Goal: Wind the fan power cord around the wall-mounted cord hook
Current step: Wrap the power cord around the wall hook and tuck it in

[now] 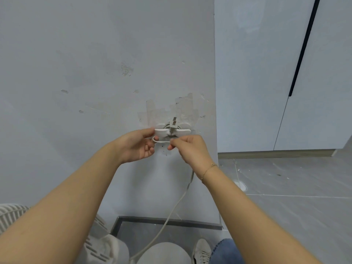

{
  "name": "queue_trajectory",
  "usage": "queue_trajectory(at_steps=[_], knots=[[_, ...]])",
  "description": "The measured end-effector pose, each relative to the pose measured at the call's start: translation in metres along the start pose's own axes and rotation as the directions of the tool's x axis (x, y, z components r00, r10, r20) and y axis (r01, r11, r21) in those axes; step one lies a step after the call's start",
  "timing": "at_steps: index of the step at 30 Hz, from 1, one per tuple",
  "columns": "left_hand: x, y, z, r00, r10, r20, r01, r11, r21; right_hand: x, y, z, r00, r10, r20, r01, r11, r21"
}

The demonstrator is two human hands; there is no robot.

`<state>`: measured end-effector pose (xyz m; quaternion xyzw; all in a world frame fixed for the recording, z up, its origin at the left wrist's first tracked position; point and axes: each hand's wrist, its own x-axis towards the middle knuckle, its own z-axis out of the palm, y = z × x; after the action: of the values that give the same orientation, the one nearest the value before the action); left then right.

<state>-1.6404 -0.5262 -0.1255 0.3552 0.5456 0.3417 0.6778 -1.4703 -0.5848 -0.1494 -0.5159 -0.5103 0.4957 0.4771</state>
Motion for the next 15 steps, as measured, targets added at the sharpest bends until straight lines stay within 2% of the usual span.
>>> queue_trajectory(at_steps=[5,11,15], knots=[[0.006,0.002,0.004,1.0,0.025,-0.011,-0.026,0.991,-0.132,-0.002,-0.002,0.005,0.995,-0.097,-0.033,0.095,0.994,-0.044],[0.005,0.008,0.013,0.995,0.054,-0.081,-0.063,0.992,-0.113,0.002,-0.003,0.009,0.982,-0.162,-0.099,0.15,0.981,-0.122],[0.002,0.01,0.016,0.993,0.051,-0.106,-0.064,0.989,-0.131,0.001,-0.008,0.008,0.98,-0.174,-0.097,0.164,0.981,-0.099]])
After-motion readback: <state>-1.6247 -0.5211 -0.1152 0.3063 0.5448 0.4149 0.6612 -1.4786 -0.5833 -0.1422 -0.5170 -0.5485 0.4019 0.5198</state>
